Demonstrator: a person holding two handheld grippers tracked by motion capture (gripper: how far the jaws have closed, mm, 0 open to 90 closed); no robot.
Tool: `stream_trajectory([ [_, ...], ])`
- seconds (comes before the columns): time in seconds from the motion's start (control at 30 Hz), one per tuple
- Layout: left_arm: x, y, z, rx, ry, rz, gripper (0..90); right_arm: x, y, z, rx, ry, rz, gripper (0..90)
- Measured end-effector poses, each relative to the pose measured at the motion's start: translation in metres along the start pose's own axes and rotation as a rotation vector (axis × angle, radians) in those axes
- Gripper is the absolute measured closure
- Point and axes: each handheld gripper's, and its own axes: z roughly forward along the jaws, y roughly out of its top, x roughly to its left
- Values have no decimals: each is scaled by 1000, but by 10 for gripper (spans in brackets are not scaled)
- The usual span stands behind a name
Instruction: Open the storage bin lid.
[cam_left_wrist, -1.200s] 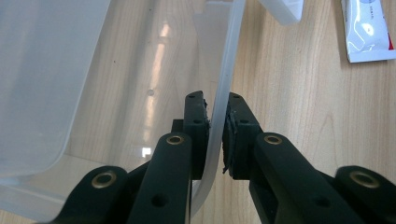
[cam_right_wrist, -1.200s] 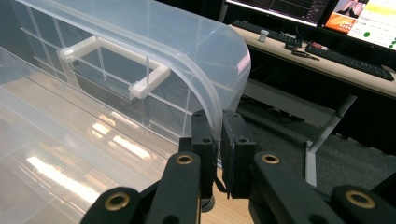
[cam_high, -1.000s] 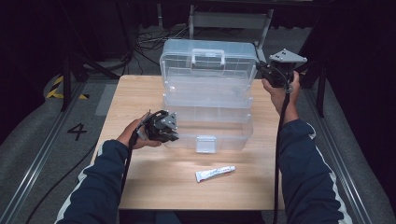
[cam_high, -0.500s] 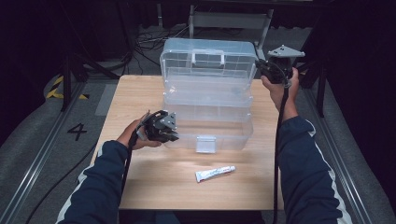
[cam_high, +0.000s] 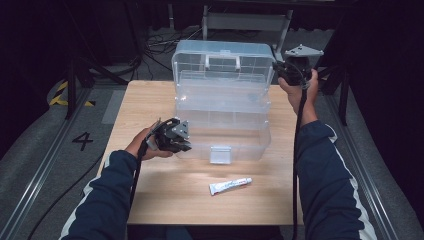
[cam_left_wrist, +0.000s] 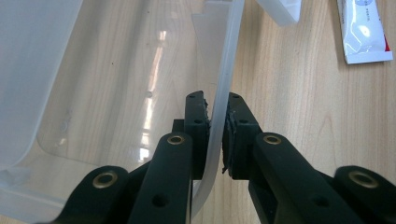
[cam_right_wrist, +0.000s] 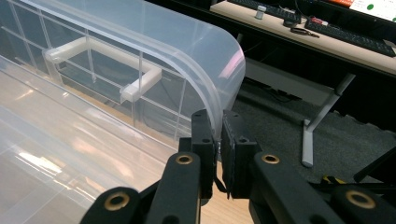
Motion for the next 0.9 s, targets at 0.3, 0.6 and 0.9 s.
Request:
stream_trajectory([
  [0.3,0,-1,0,-14,2,-9,820,-1,0,7,-9,-11,2,846],
  [0.6,-1,-1,0,-16,6,-5,819,-3,2,11,-9,-7,5,846],
  [0.9,0,-1,0,-16,3,-6,821,-8,3,19,-8,0,27,847],
])
